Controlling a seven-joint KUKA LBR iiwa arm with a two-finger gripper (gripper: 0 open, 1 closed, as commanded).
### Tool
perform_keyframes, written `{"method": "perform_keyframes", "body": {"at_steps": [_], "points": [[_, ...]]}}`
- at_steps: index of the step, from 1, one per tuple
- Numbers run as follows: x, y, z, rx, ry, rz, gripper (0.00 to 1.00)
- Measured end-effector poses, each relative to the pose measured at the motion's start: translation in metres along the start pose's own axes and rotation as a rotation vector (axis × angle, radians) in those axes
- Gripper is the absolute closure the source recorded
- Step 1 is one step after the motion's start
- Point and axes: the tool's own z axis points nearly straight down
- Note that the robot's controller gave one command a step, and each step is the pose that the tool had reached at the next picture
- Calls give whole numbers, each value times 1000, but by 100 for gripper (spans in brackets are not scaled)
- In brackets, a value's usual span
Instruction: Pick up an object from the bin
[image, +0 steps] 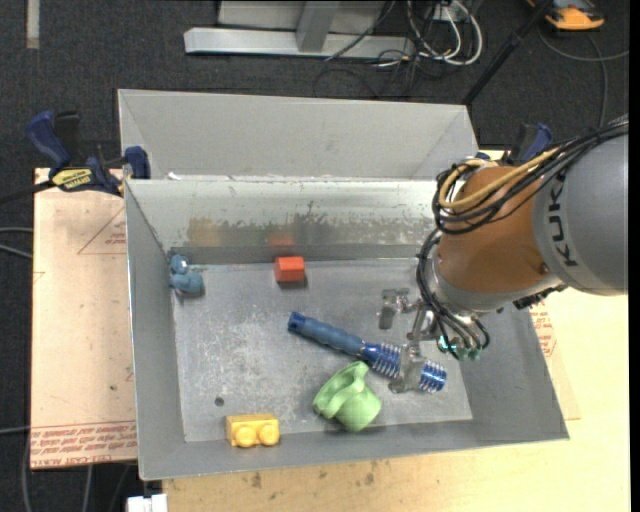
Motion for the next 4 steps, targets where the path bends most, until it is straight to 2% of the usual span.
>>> {"method": "perform_keyframes", "body": {"at_steps": [1, 2, 3, 4], "points": [[-1, -11, 69, -1, -2, 84, 0], [-2, -10, 66, 0, -6, 83, 100], [21, -8, -24, -1, -14, 137, 100], [39, 3, -121, 0, -15, 115, 100]]}}
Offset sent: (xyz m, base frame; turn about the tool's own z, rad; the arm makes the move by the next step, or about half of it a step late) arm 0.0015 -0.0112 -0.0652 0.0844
